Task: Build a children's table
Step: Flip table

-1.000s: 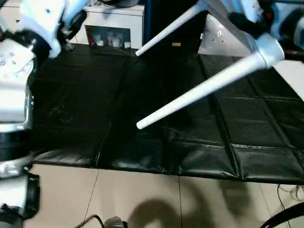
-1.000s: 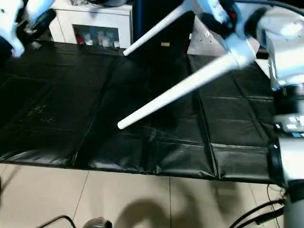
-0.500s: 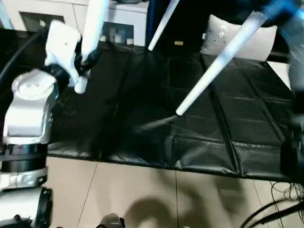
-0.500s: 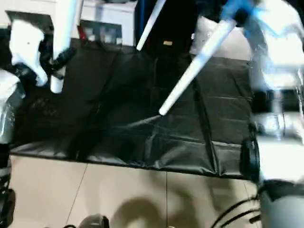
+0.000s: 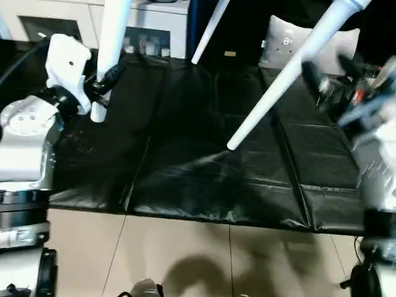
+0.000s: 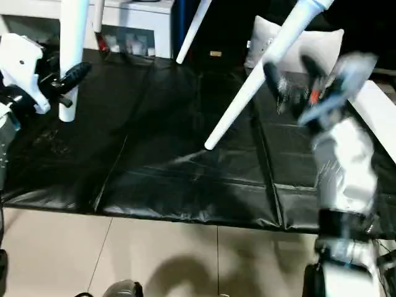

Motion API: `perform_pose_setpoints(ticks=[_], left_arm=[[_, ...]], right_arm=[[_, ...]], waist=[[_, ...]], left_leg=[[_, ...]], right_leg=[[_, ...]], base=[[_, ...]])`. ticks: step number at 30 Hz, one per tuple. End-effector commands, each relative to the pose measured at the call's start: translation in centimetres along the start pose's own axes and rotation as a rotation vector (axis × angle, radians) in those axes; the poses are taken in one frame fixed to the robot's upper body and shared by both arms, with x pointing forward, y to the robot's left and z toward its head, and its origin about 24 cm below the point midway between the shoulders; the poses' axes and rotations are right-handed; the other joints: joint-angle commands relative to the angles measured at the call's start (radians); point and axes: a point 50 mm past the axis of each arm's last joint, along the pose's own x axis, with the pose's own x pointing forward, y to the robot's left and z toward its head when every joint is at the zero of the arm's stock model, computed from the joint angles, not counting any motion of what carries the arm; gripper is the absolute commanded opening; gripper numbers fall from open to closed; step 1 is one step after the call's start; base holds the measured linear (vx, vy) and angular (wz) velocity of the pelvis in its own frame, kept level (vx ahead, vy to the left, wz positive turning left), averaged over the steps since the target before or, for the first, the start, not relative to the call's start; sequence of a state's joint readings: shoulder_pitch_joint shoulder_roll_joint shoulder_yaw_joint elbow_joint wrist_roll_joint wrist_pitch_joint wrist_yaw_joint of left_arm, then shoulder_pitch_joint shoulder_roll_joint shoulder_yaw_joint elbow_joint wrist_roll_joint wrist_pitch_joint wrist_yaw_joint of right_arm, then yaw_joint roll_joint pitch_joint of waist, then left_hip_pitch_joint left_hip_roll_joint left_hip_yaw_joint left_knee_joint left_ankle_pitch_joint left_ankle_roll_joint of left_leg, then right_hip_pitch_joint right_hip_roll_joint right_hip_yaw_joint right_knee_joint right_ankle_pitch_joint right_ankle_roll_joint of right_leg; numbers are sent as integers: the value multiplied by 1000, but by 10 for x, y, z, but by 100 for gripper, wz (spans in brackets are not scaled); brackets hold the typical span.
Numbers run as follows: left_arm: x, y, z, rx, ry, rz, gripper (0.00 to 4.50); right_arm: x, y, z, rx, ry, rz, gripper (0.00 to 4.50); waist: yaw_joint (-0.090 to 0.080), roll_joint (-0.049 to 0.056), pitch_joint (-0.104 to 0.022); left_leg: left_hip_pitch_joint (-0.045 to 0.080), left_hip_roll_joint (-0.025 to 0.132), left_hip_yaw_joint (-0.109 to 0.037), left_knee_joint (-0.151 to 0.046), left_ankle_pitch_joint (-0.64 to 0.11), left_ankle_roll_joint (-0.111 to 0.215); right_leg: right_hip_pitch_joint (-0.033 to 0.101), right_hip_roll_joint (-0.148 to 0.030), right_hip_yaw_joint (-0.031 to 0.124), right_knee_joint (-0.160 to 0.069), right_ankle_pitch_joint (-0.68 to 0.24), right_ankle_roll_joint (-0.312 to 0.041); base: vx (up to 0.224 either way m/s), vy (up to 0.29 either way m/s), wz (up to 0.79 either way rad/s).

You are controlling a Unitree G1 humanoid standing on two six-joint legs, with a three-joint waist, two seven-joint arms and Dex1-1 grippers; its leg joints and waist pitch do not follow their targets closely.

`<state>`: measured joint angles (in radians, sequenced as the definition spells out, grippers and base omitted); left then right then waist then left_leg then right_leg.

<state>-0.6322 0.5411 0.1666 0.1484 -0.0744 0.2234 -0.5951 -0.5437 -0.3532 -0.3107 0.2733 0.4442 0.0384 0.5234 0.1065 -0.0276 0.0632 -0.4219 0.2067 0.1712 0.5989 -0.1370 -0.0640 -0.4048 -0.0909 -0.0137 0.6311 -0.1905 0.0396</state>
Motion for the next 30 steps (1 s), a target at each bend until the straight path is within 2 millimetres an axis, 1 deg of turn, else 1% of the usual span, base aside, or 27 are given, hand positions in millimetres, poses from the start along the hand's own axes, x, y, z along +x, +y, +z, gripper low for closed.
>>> perform_pose_setpoints(ticks=[1, 2, 3, 4, 5, 6, 7, 8, 9, 10, 11, 13, 14, 16, 17, 18, 19, 20, 21, 22, 23, 25, 27, 29, 30], left_arm=[[1, -7, -5, 32, 23, -65, 157], [1, -8, -5, 33, 23, -69, 157], [1, -8, -6, 29, 24, -72, 157], [1, -8, -6, 33, 22, -78, 157], [1, -8, -6, 35, 21, -80, 157], [1, -8, -6, 32, 20, -81, 157], [1, -9, -6, 24, 16, -80, 157], [0, -9, -7, 23, 15, -80, 157], [0, -9, -7, 28, 18, -86, 157], [0, -10, -7, 34, 20, -93, 157], [0, -10, -7, 37, 20, -96, 157], [0, -10, -7, 34, 16, -100, 157], [-1, -11, -7, 29, 13, -108, 157], [-2, -12, -8, 15, 13, -121, 157], [-4, -14, -9, 12, 18, -129, 157], [-5, -15, -11, 8, 20, -137, 157], [-5, -15, -11, 8, 20, -137, 157], [-7, -19, -15, -9, 29, -147, 157], [-7, -19, -15, -9, 29, -147, 157], [-10, -22, -20, 6, 51, -156, 157], [-11, -23, -21, 11, 58, -157, 157], [-13, -24, -24, 1, 65, -148, 157], [-15, -24, -27, -14, 72, -131, 157], [-18, -23, -31, -25, 81, -106, 157], [-18, -23, -31, -26, 82, -103, 157]], right_arm=[[4, -6, -2, 31, 14, -53, 450], [6, -7, -6, 23, 35, -63, 450], [10, -6, -8, 30, 46, -53, 450], [16, -4, -13, 50, 74, -20, 450], [18, -3, -15, 53, 83, -11, 450], [23, -1, -17, 60, 95, 6, 450], [30, 0, -23, 96, 125, 32, 450], [36, 0, -26, 92, 145, 30, 450], [39, 0, -29, 115, 162, 27, 450], [43, 0, -31, 131, 172, 21, 450], [44, -1, -31, 133, 174, 17, 450], [48, -1, -33, 131, 185, 12, 450], [54, 1, -35, 151, 198, 26, 450], [60, 7, -37, 212, 210, 82, 450], [61, 11, -38, 224, 215, 117, 450], [62, 15, -39, 236, 218, 161, 450], [62, 15, -39, 236, 218, 161, 450], [60, 23, -39, 250, 216, 278, 450], [60, 23, -39, 250, 216, 278, 450], [58, 30, -34, 281, 200, 377, 450], [57, 32, -31, 294, 193, 404, 450], [54, 34, -26, 292, 179, 462, 450], [48, 35, -17, 289, 165, 510, 450], [39, 36, -7, 286, 145, 544, 450], [38, 37, -6, 286, 143, 547, 450]], waist=[[-9, 19, -77], [-8, 16, -77], [-10, 17, -78], [-13, 13, -78], [-14, 15, -77], [-14, 13, -77], [-15, 12, -77], [-14, 9, -78], [-16, 11, -78], [-15, 10, -80], [-13, 8, -78], [-10, 10, -80], [-8, 2, -82], [-8, 6, -83], [-7, 6, -82], [-5, 5, -82], [-4, 6, -83], [-2, 4, -82], [-1, 3, -83], [0, 4, -84], [4, 5, -84], [6, 4, -85], [9, 5, -85], [18, 5, -86], [19, 3, -86]], left_leg=[[49, 4, 1, -81, -402, -83], [50, 4, 2, -80, -406, -83], [49, 4, 1, -80, -405, -84], [48, 4, 2, -80, -404, -83], [47, 3, 1, -79, -410, -81], [48, 4, 2, -80, -408, -80], [48, 5, 2, -78, -406, -75], [48, 5, 3, -78, -404, -72], [47, 6, 2, -77, -399, -75], [49, 6, 4, -75, -391, -74], [48, 6, 6, -75, -382, -70], [47, 7, 7, -75, -354, -69], [45, 7, 8, -73, -326, -60], [44, 7, 10, -72, -320, -53], [43, 7, 10, -72, -321, -51], [44, 8, 10, -72, -319, -46], [44, 9, 10, -72, -315, -44], [45, 9, 12, -71, -306, -39], [43, 10, 11, -71, -298, -35], [42, 9, 12, -71, -272, -25], [45, 10, 13, -69, -253, -15], [45, 11, 14, -68, -230, -7], [48, 11, 14, -68, -225, -8], [51, 11, 13, -69, -219, -8], [49, 12, 12, -69, -218, -8]], right_leg=[[14, -20, 5, -81, -288, -160], [13, -21, 6, -82, -291, -159], [13, -22, 5, -80, -288, -161], [13, -20, 5, -80, -282, -164], [13, -21, 4, -78, -286, -170], [13, -21, 4, -80, -285, -170], [13, -22, 5, -78, -277, -179], [13, -23, 5, -78, -273, -182], [13, -25, 4, -75, -270, -189], [12, -24, 4, -74, -262, -197], [12, -24, 5, -74, -253, -201], [15, -23, 5, -70, -219, -203], [20, -24, 5, -64, -185, -209], [21, -23, 4, -62, -167, -222], [21, -23, 4, -63, -167, -222], [22, -24, 5, -62, -161, -223], [23, -24, 5, -61, -152, -225], [23, -22, 5, -61, -138, -227], [27, -23, 5, -59, -126, -227], [29, -21, 4, -57, -100, -227], [29, -20, 5, -56, -73, -224], [31, -18, 4, -54, -46, -227], [31, -18, 4, -53, -42, -232], [31, -18, 4, -54, -28, -224], [32, -19, 4, -54, -29, -221]], base=[[0, 0, 0], [0, 0, 0], [0, 0, 0], [0, 0, 0], [0, 0, 0], [0, 0, 0], [0, 0, 0], [0, 0, 0], [0, 0, 0], [0, 0, 0], [0, 0, 0], [0, 0, 0], [0, 0, 0], [0, 0, 0], [0, 0, 0], [0, 0, 0], [0, 0, 0], [0, 0, 0], [0, 0, 0], [0, 0, 0], [0, 0, 0], [0, 0, 0], [0, 0, 0], [0, 0, 0], [0, 0, 0]])
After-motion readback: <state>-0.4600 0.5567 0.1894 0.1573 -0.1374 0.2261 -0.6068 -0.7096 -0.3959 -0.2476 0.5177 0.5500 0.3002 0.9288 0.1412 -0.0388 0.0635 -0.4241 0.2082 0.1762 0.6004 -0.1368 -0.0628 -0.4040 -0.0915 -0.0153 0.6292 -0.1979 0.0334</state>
